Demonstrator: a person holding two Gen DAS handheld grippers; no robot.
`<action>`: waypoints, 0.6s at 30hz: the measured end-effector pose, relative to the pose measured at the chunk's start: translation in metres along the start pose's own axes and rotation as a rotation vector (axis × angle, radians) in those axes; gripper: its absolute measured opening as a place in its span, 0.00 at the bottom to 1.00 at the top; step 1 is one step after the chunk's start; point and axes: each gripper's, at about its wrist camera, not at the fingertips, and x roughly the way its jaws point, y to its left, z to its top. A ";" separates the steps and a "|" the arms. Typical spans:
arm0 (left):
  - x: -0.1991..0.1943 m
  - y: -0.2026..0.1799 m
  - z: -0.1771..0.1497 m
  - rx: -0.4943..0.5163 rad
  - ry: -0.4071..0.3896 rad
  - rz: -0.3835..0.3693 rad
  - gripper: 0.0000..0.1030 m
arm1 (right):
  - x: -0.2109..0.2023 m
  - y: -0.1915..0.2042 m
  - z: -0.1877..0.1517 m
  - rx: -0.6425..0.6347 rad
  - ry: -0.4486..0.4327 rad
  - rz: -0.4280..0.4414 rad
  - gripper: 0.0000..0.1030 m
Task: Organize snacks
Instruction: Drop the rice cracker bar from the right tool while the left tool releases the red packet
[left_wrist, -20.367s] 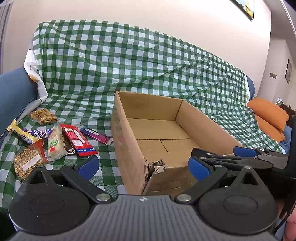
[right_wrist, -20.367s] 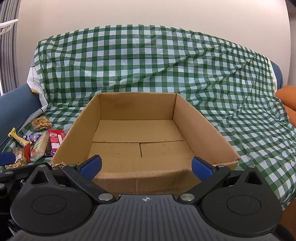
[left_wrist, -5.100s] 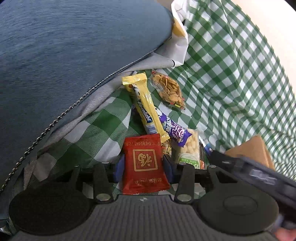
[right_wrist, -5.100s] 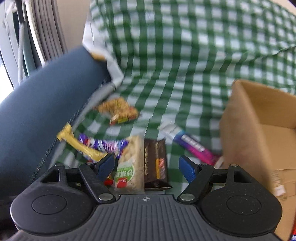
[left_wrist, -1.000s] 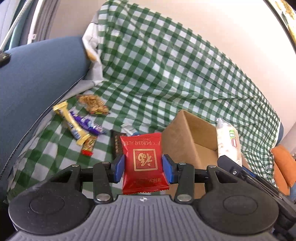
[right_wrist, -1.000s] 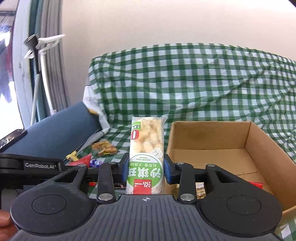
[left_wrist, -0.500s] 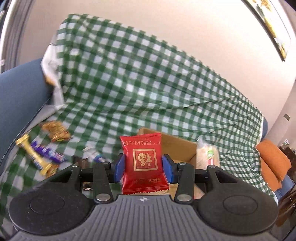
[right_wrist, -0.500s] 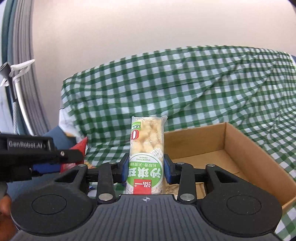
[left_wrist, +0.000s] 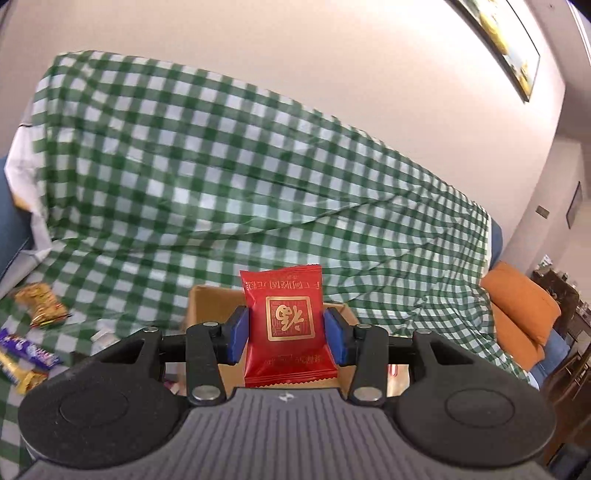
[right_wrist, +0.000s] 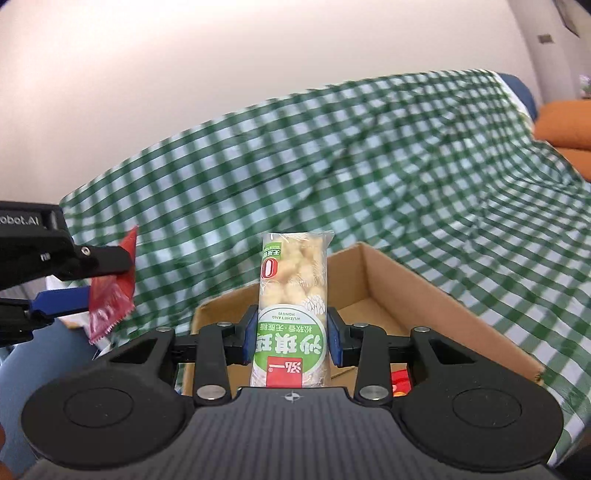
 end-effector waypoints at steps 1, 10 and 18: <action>0.003 -0.005 0.001 0.006 0.002 -0.004 0.48 | 0.001 -0.003 0.001 0.005 -0.001 -0.009 0.37; 0.020 -0.030 0.003 0.030 0.011 -0.033 0.48 | 0.005 -0.022 0.004 0.041 -0.001 -0.060 0.37; 0.027 -0.039 0.002 0.050 0.017 -0.037 0.48 | 0.005 -0.024 0.006 0.043 -0.022 -0.062 0.31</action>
